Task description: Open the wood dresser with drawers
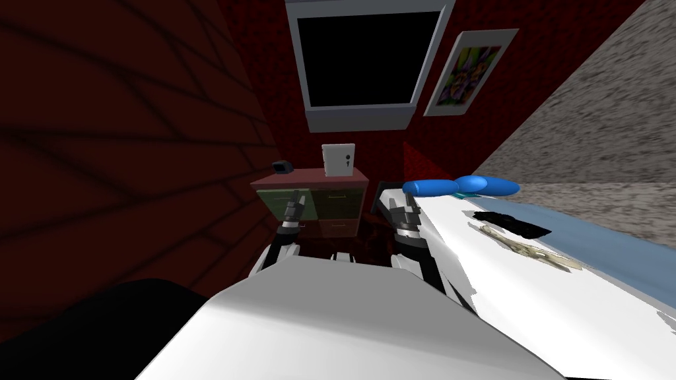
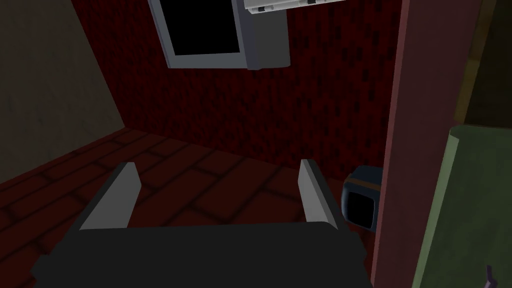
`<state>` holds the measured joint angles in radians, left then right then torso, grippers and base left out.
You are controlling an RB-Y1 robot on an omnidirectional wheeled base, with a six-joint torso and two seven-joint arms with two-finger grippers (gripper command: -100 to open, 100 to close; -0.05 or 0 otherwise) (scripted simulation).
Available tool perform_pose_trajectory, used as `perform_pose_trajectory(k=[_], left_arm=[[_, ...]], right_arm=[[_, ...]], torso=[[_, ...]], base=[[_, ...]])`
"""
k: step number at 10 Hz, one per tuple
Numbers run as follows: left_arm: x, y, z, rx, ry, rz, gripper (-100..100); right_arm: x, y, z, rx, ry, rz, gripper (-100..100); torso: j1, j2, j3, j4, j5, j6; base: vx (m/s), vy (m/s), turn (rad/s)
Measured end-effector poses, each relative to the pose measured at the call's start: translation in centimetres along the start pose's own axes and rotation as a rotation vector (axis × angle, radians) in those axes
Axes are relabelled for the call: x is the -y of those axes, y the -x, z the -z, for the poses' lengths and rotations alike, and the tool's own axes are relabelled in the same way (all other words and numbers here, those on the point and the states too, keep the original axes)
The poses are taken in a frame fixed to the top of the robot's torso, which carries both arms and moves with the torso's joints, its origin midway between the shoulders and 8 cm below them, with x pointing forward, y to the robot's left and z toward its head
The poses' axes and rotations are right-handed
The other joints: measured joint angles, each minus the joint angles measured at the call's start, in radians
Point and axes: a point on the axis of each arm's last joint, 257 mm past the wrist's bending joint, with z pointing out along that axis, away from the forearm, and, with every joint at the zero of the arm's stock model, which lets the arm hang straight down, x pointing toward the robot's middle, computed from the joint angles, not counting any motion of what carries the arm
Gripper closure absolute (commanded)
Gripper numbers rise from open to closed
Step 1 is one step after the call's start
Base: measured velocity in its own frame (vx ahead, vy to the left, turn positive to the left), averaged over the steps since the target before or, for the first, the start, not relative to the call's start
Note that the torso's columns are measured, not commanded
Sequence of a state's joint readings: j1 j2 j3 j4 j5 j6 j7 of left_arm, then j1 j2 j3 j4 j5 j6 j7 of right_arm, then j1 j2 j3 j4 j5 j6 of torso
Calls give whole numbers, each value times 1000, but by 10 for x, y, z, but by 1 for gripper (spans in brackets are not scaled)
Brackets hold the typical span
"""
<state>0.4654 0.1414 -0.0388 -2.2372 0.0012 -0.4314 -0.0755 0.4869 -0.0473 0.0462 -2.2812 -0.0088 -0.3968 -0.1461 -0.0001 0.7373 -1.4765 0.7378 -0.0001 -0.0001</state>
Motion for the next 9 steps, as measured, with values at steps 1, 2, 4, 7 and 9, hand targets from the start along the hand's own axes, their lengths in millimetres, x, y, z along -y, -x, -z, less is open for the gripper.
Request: perform_pose_trajectory(k=[1,2,4,7,9], left_arm=[[-8,-3,2,-5,19,-1,-100],[-16,-6,3,-10,35,-3,-100],[-33,-7,7,-17,68,-7,-100],[-65,-9,13,-29,132,-12,-100],[-85,-12,18,-37,172,-16,-100]], right_arm=[[0,0,0,0,0,0,0],[0,0,0,0,0,0,0],[0,0,0,0,0,0,0],[0,0,0,0,0,0,0],[0,0,0,0,0,0,0]], torso=[[0,1,0,0,0,0],[1,2,1,0,0,0],[0,2,1,1,0,0],[-1,-1,-1,0,0,0],[0,1,0,0,0,0]], base=[[48,-37,-3],[43,-27,-6],[39,-36,-4],[66,-49,-6],[70,-54,-6]])
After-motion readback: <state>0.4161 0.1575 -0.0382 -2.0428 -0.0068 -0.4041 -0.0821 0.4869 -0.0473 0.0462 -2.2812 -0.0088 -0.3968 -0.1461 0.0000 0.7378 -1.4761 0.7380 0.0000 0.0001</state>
